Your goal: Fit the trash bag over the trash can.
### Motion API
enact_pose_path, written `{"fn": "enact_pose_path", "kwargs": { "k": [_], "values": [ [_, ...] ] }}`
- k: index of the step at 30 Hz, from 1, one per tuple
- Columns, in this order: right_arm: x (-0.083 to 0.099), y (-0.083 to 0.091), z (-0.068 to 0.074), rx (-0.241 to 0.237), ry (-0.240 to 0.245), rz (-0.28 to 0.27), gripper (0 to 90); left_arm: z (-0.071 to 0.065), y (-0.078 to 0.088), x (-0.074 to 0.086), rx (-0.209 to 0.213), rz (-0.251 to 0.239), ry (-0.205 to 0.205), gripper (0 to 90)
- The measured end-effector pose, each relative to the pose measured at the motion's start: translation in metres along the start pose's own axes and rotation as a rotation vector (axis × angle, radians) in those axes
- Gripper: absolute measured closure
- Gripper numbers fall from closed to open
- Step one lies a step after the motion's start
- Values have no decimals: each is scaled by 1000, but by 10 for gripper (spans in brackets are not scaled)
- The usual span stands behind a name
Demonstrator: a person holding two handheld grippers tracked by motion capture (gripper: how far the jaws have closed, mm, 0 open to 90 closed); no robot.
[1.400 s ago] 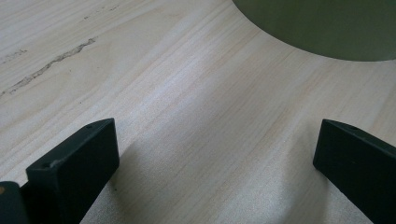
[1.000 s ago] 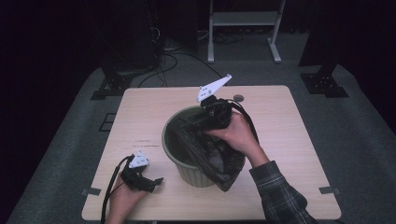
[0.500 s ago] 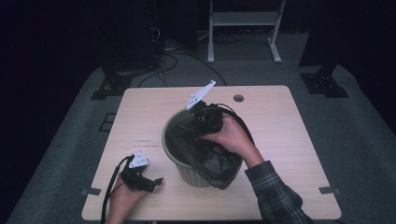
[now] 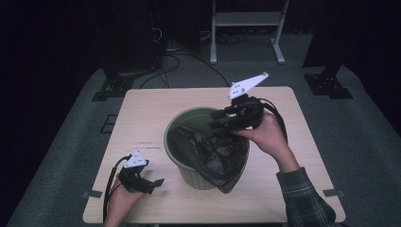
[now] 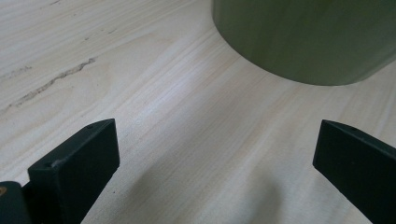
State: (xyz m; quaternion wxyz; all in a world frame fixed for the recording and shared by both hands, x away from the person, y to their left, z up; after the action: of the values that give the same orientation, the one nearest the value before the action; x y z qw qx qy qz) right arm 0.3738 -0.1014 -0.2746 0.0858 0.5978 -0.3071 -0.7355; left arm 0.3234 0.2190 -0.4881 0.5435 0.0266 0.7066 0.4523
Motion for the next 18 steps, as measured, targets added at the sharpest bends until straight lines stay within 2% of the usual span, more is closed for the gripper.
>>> {"fn": "enact_pose_path", "kwargs": {
  "k": [2,4,6,8,12,15,16,18],
  "values": [
    [7,9,-2,11,-8,-12,621,-2,3,-4,10,13,1,0],
    [14,16,-5,22,-19,-19,622,-5,6,-9,39,6,-6,47],
    [21,21,-9,30,-36,-30,622,-7,10,-14,45,4,-15,64],
    [26,25,-12,36,-48,-36,620,-9,15,-19,72,-1,-24,154],
    [34,30,-15,39,-60,-43,614,-11,27,-29,84,-10,-32,252],
    [39,36,-16,45,-67,-57,603,-12,40,-40,91,-43,-48,397],
    [39,36,-16,45,-67,-57,603,-13,44,-44,95,-54,-51,397],
    [42,38,-16,50,-71,-57,600,-13,52,-51,105,-70,-56,477]
  ]
}}
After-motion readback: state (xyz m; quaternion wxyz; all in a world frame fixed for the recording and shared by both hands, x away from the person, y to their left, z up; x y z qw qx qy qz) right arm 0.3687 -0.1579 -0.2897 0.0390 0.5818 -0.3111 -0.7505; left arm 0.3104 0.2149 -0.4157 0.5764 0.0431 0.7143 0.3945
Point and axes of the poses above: each handheld gripper's, and its own axes: y roughly backward along the jaws, x roughly out of its underside, z roughly to its left, the point moved 4 cm from there along -y, roughly forward along the jaws, and after that the axes turned 4 degrees about -y, right-handed, at the moved point
